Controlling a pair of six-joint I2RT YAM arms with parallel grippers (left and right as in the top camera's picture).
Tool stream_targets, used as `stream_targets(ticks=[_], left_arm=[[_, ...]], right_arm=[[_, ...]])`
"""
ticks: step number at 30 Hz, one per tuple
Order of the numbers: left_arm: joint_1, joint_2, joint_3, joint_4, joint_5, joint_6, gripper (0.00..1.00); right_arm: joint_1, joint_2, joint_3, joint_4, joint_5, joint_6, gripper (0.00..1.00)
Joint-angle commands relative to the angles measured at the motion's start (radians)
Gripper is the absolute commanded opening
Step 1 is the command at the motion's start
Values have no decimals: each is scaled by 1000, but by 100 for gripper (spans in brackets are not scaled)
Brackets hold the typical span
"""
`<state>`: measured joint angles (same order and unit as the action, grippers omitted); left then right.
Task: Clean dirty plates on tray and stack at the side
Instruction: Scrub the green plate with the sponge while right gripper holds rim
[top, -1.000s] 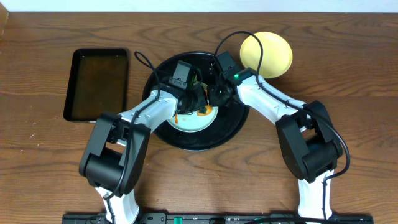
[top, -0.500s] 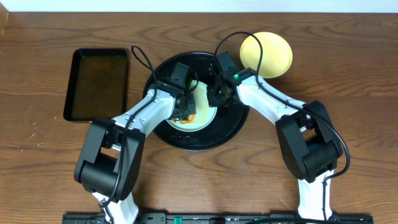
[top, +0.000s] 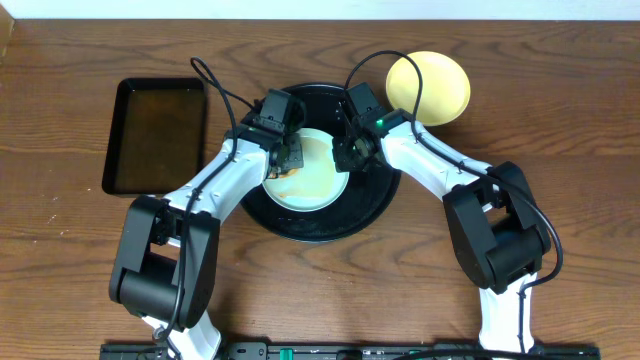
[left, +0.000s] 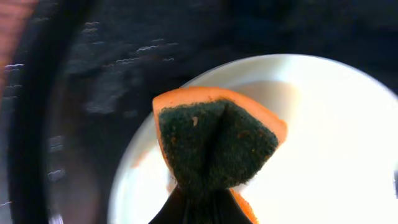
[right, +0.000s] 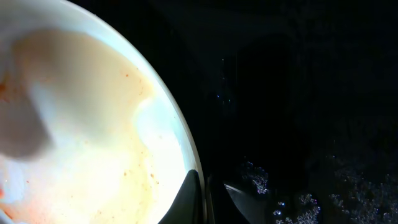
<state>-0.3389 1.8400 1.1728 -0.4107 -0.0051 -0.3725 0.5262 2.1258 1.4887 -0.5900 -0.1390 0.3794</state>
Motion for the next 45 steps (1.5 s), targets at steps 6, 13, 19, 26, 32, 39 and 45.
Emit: stream_targets(ticks=[6,13,19,26,32,39,45], left_arm=[[1,137,24,163,357,-146,8],[53,171,24,114,224,-145,8],[148,170,24,-47,-43,-117,8],[195,81,24,-135,-166,-80,7],[161,-13,24,-125,22,-81,7],[75,4,22,-103,233,-89,8],[-11,56,22,-63,234,-144,8]], right_arm=[[-9,9,-7,-1,37,9,1],[-8,9,-7,-8,37,9,1],[-9,9,-7,-8,37,9,1],[-9,9,-7,-7,38,9,1],[-8,9,-7,-5,38,9,1],[-9,9,-7,-2,38,10,1],[-8,9,-7,-2,37,10,1]])
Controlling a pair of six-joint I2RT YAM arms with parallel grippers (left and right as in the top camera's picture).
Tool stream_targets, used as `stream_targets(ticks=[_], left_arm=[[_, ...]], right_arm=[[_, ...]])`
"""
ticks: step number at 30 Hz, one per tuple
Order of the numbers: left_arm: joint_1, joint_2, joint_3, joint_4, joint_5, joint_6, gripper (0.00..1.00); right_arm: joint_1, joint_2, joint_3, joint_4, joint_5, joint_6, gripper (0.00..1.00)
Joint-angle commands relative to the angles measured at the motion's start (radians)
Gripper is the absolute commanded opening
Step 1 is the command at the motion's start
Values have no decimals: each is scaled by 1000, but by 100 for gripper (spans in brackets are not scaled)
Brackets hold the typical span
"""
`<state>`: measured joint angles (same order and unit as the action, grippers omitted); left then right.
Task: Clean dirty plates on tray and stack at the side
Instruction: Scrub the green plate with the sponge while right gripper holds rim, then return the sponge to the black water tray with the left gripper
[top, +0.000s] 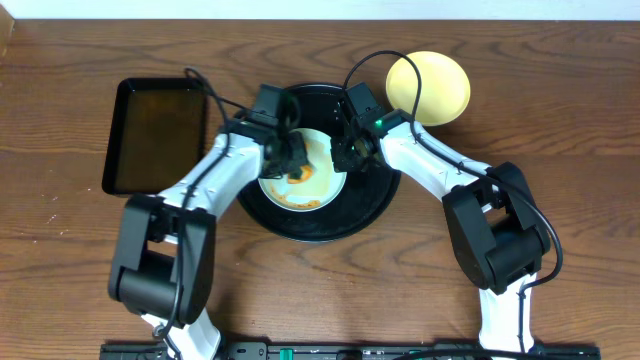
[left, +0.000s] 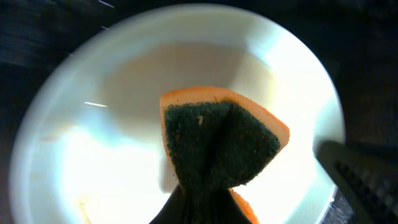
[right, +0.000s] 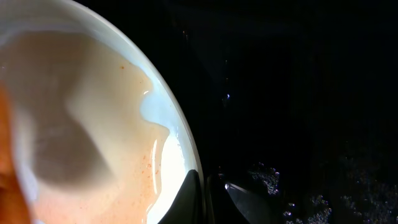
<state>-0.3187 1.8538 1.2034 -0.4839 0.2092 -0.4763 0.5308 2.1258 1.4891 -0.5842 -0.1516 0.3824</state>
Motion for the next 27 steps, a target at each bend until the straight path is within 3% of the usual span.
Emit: stream_targets(ticks=[1,8,11,13,19,27], left_arm=[[-45,56,-9,19,19,-57,8],[-64,117,-10,3,30,-78,8],[-64,117,-10,-14,5,-18,8],[-63,117,-10,-62,-140,51,7],[-44,101,-7,-193,-529,87,7],[-18,97,54,-188,-701,186,8]], right_arm=[[-13,9,-8,-9,50,6,1],[-13,9,-8,-11,50,6,1],[-13,9,-8,-11,50,6,1],[-13,9,-8,-14,50,6,1],[-13,9,-8,-14,50,6,1],[-13,9,-8,-15,50,6,1]])
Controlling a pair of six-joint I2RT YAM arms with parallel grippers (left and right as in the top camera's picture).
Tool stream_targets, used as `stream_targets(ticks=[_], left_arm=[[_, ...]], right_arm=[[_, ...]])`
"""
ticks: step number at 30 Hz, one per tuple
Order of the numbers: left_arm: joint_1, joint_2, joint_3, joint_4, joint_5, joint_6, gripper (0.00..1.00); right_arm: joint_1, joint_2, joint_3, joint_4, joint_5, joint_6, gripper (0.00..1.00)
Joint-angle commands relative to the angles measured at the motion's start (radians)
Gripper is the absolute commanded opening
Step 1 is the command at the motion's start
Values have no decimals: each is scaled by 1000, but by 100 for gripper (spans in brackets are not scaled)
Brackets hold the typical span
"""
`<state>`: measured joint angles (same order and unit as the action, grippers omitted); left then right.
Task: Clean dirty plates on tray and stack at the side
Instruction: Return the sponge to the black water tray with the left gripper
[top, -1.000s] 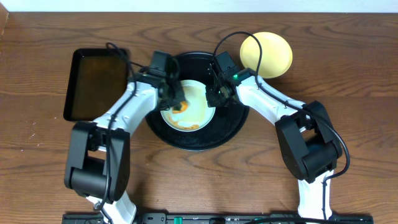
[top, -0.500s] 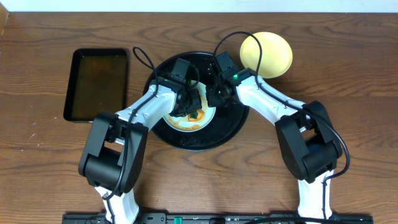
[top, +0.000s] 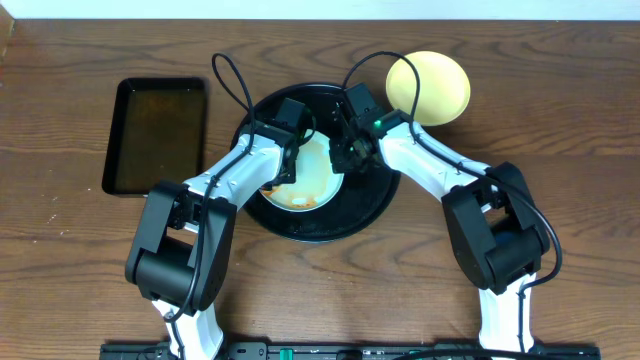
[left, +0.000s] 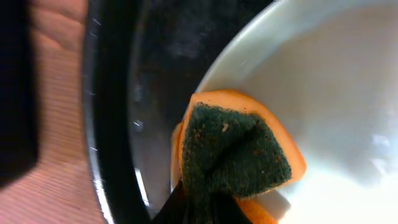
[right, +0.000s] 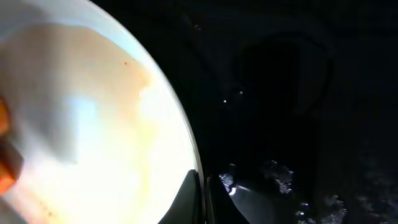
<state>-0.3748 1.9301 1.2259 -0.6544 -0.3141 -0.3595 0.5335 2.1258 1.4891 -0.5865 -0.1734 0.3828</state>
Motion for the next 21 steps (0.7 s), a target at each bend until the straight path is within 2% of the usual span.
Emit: stream_targets(ticks=[1,6,11,17,19,21], left_arm=[[42,19,50,-19,-177,80,8],[45,-65,127,-25,-153,59,7],[97,-226,145,5,69,48,7],[343,-309,144,-2,483,47,7],[472,-308,139,-23,600,44,7],[535,-308,138,-26,602,44,8]], right_arm=[[-16,9,-8,-13,72,6,1],[-16,9,-8,-12,71,6,1],[-16,8,-1,-3,71,6,1],[-16,-62,36,-24,76,-61,1],[-16,-138,43,-38,179,-71,1],[-15,-190,43,-45,239,-103,1]])
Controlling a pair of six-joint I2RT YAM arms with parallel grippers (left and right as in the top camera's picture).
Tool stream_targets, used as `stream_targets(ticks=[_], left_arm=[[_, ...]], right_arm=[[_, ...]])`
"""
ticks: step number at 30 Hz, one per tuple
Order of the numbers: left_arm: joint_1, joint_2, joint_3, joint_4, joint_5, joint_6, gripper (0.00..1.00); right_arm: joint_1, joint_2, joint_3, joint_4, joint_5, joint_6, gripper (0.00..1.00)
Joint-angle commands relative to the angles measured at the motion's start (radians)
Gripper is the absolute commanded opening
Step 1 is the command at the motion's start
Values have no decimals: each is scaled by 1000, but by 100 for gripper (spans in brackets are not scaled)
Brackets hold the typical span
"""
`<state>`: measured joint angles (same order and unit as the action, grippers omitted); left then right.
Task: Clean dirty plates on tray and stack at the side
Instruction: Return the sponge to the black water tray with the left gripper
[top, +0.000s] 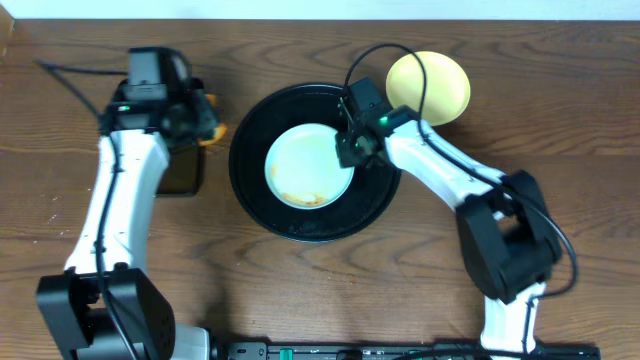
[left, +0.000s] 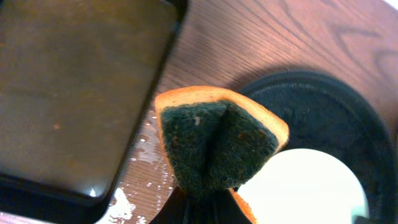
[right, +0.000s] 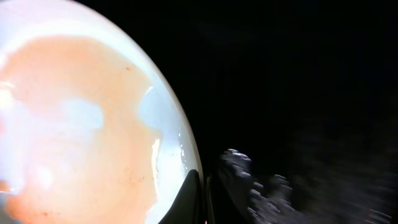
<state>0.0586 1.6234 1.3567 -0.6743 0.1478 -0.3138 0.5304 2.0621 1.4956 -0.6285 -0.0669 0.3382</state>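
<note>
A white plate (top: 306, 165) with orange-brown smears lies in the round black tray (top: 375, 200). My right gripper (top: 349, 152) is shut on the plate's right rim; in the right wrist view its jaws (right: 203, 199) pinch the plate's edge (right: 180, 134). My left gripper (top: 197, 128) is shut on the orange-and-green sponge (top: 210, 131) at the right edge of the rectangular tray. In the left wrist view the sponge (left: 217, 140) hangs above bare wood, with the white plate (left: 305, 190) lower right.
A rectangular black tray (top: 160, 170) holding brownish liquid sits at the left, also seen as the rectangular tray (left: 68, 93). A yellow plate (top: 430, 88) lies on the table behind the round tray. Foam spots (left: 134, 202) lie on the wood beside the rectangular tray.
My left gripper has gone from the white plate's left rim to the right edge of the rectangular tray, still holding the sponge. The right gripper still grips the plate's rim.
The sponge was at the plate's upper left, then in its middle, then at its left rim, the right gripper holding the rim throughout. Now the sponge is off the plate, by the rectangular tray. Smears stay on the plate.
</note>
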Motion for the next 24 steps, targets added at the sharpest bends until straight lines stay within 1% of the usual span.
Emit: stream_targets(ticks=[1,4,7,12,13,14,16,17,18,19,20,24], left_arm=[[146,-2,7,-5,140,-5,8],[203,3,7,-3,140,-5,8],[233,19,6,-3,140,-5,8],[240,25,-6,-1,140,-5,8],[240,25,-6,0,139,-5,8],[240,25,-6,0,139,-5,8],[240,25,-6,3,139,-5,8],[240,25,-6,5,139,-5,8],[240,25,-6,6,139,-5,8],[240,25,-6,6,139,-5,8],[240,25,-6,6,138,-5,8],[240,25,-6,5,129,-4,8]], right_arm=[[-12,-161,36,-6,149,-85,1],[-12,-212,36,-11,150,-109,1],[-11,-253,36,-12,196,-112,1],[-11,-271,36,-29,217,-130,1],[-11,-262,36,-48,220,-122,2],[-11,-254,36,-64,232,-88,5],[-21,-208,36,-103,231,5,15],[-27,-179,36,-111,222,30,23],[-34,-144,36,-118,182,32,33],[-41,-115,36,-125,147,42,40],[-48,-95,37,-132,126,58,42],[-79,-29,38,-143,64,121,38]])
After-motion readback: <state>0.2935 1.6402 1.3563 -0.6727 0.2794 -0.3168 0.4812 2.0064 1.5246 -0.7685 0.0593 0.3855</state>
